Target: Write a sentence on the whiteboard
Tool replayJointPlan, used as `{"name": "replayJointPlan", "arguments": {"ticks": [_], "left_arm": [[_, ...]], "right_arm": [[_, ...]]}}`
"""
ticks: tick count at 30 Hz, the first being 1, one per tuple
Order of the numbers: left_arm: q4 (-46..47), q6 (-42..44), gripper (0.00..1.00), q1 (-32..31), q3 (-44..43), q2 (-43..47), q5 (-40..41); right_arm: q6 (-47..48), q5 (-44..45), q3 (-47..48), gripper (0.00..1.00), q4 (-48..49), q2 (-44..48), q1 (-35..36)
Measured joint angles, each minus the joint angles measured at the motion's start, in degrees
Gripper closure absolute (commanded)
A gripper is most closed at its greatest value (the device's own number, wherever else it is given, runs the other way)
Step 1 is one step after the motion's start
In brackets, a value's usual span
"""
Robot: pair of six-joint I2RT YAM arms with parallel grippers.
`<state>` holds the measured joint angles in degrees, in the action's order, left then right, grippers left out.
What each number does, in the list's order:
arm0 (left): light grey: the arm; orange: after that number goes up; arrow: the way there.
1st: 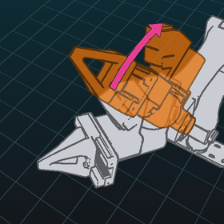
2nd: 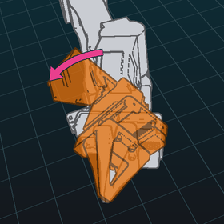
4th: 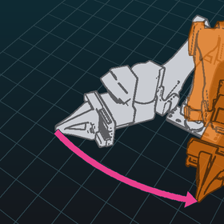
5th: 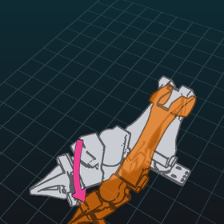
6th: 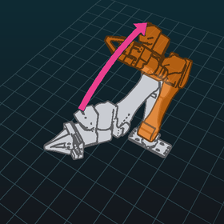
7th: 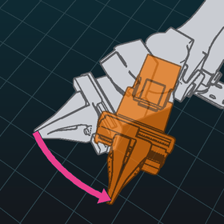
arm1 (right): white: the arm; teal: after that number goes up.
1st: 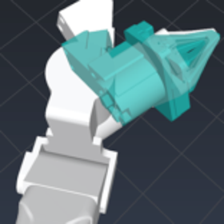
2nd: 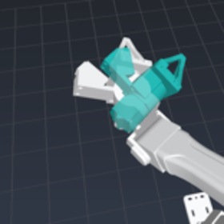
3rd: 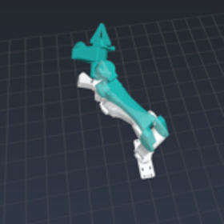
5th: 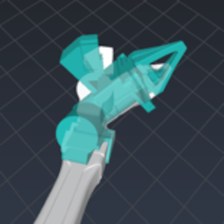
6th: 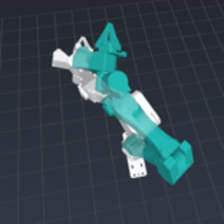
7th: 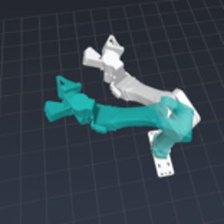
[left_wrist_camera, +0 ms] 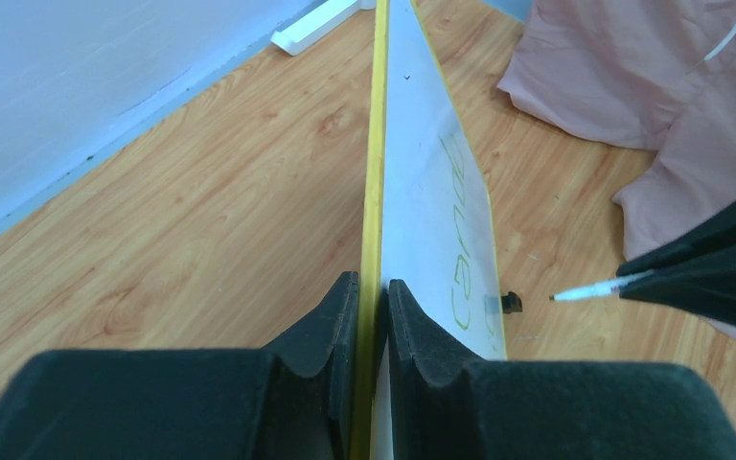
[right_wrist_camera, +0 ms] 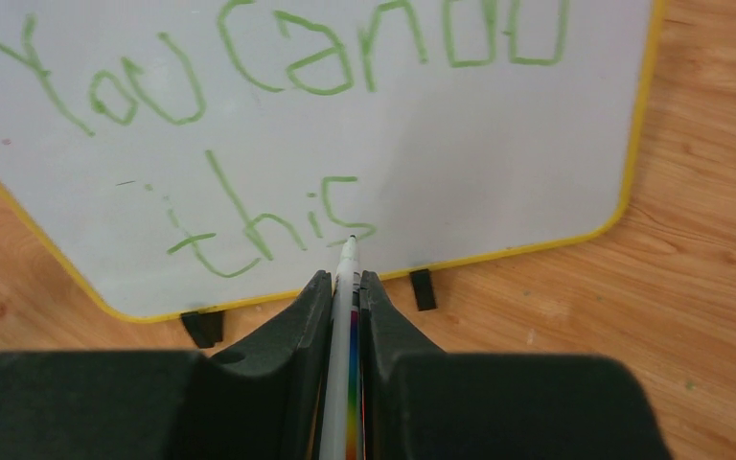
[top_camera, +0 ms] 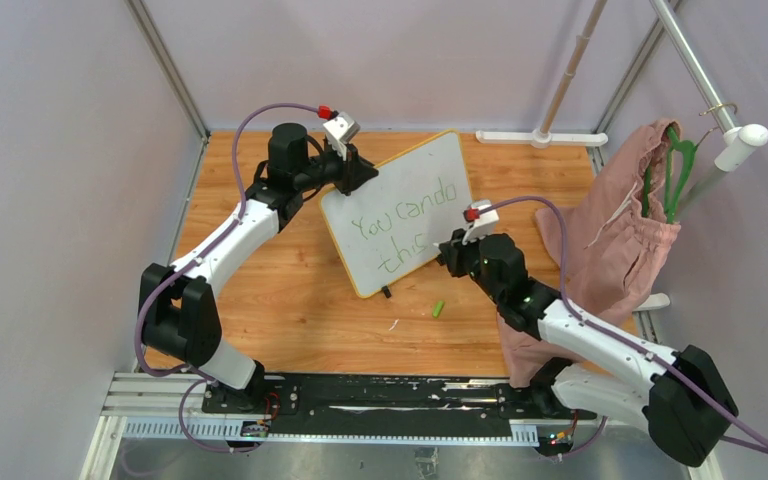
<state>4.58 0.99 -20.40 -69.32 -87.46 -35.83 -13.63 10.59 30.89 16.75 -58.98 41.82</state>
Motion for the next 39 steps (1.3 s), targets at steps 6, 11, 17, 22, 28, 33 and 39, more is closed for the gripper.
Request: {"name": "replayJointPlan", "arguments": {"ticks": [6, 11, 17, 22, 28, 33, 39], "left_arm": [[0.00, 0.11, 1.00, -0.04, 0.00, 0.02, 0.07], [-0.02, 0.13, 1.00, -0.04, 0.00, 0.02, 0.09], [-0.20, 0.15, 1.00, -0.04, 0.00, 0.02, 0.31], [-0.22, 0.17, 1.00, -0.04, 0.00, 0.02, 0.33], [-0.22, 0.26, 1.00, -0.04, 0.00, 0.02, 0.35], [-0.24, 0.42, 1.00, -0.04, -0.02, 0.02, 0.35], [-0.26, 0.55, 1.00, -0.07, 0.00, 0.02, 0.35]], "right_arm": [[-3.39, -1.29, -3.87, 1.00, 0.92, 1.84, -7.61], [-6.88, -2.84, -7.39, 1.00, 4.39, 0.31, -9.73], [-9.14, -4.02, -7.39, 1.00, 10.12, -4.94, -9.88], [-9.88, -4.68, -6.95, 1.00, 12.85, -8.52, -9.99], [-10.71, -5.42, -5.90, 1.00, 14.80, -10.56, -9.99], [-10.97, -5.73, -5.42, 1.00, 15.93, -11.39, -9.99], [-11.10, -6.14, -5.31, 1.00, 16.55, -12.13, -9.99]]}}
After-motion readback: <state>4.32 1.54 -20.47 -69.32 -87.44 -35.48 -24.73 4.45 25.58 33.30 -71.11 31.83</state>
